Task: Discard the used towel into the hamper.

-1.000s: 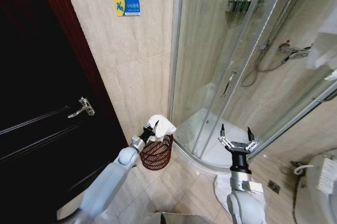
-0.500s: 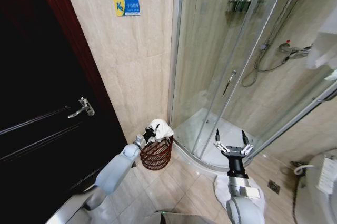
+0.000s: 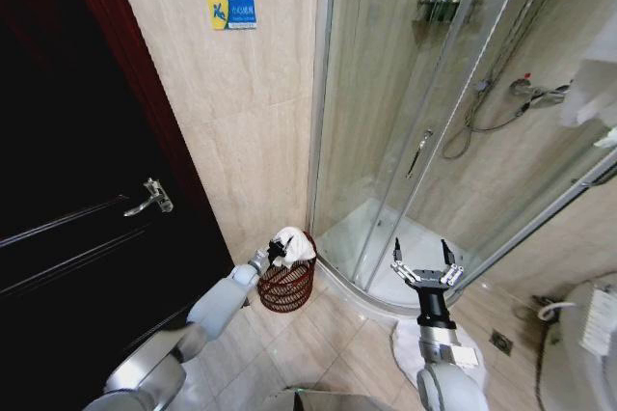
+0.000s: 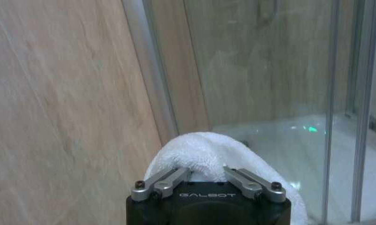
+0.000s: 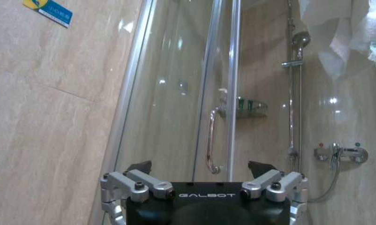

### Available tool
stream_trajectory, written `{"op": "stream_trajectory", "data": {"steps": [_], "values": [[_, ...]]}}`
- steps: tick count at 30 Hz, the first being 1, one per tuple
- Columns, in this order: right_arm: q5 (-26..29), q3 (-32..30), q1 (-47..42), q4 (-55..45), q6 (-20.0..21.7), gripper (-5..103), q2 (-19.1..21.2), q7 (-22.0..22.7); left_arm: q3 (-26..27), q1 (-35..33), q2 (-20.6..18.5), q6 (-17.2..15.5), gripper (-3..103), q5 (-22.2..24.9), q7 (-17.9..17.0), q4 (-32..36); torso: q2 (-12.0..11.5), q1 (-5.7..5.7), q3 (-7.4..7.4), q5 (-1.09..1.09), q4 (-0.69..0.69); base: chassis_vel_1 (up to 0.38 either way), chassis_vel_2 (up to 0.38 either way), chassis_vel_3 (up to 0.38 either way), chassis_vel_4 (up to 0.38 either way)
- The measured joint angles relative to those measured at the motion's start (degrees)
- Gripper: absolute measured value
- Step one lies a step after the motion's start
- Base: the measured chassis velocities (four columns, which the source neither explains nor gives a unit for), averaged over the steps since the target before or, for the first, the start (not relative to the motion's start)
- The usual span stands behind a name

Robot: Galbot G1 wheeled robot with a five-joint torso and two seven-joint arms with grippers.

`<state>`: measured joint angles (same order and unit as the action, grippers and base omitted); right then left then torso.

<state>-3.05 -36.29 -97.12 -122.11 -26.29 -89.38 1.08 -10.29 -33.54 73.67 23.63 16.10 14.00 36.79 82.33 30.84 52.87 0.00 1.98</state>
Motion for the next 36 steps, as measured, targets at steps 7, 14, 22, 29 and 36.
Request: {"op": "stream_trajectory", "data": {"steps": [7, 14, 22, 29, 36], "values": [[0.33, -0.15, 0.25, 0.31, 0.09, 100, 0.47, 0.0, -2.11, 1.07, 1.58, -0.93, 6, -0.72, -1.17, -5.33, 0.0, -0.01, 0.0, 0.0, 0.0, 0.0, 0.0, 0.0, 0.0], [1.21, 0.2, 1.67, 0.47, 0.31, 100, 0.11, -0.01, -7.08, 1.37, 1.76, -3.39, 6, -0.61, -3.86, -7.86, 0.01, -0.01, 0.0, -0.01, 0.01, 0.0, 0.0, 0.0, 0.0], [1.79, 1.12, 3.22, 0.16, 0.17, 100, -1.5, -0.85, -12.27, 3.26, 3.07, -5.1, 6, -0.46, -5.27, -12.95, 0.01, -0.01, 0.0, -0.01, 0.0, 0.0, 0.0, 0.0, 0.0], [2.68, 1.97, 4.89, 0.34, -0.88, 100, -2.73, -1.95, -15.59, 5.36, 3.76, -7.19, 6, -0.96, -6.26, -16.66, 0.01, -0.01, 0.0, 0.0, 0.0, 0.0, 0.0, 0.0, 0.0], [2.45, 2.81, 7.16, 0.47, -0.79, 100, -2.74, -3.51, -19.95, 7.58, 4.76, -8.55, 6, -0.58, -6.62, -18.75, 0.01, -0.01, 0.0, 0.0, 0.01, 0.0, 0.0, 0.0, 0.0]]}}
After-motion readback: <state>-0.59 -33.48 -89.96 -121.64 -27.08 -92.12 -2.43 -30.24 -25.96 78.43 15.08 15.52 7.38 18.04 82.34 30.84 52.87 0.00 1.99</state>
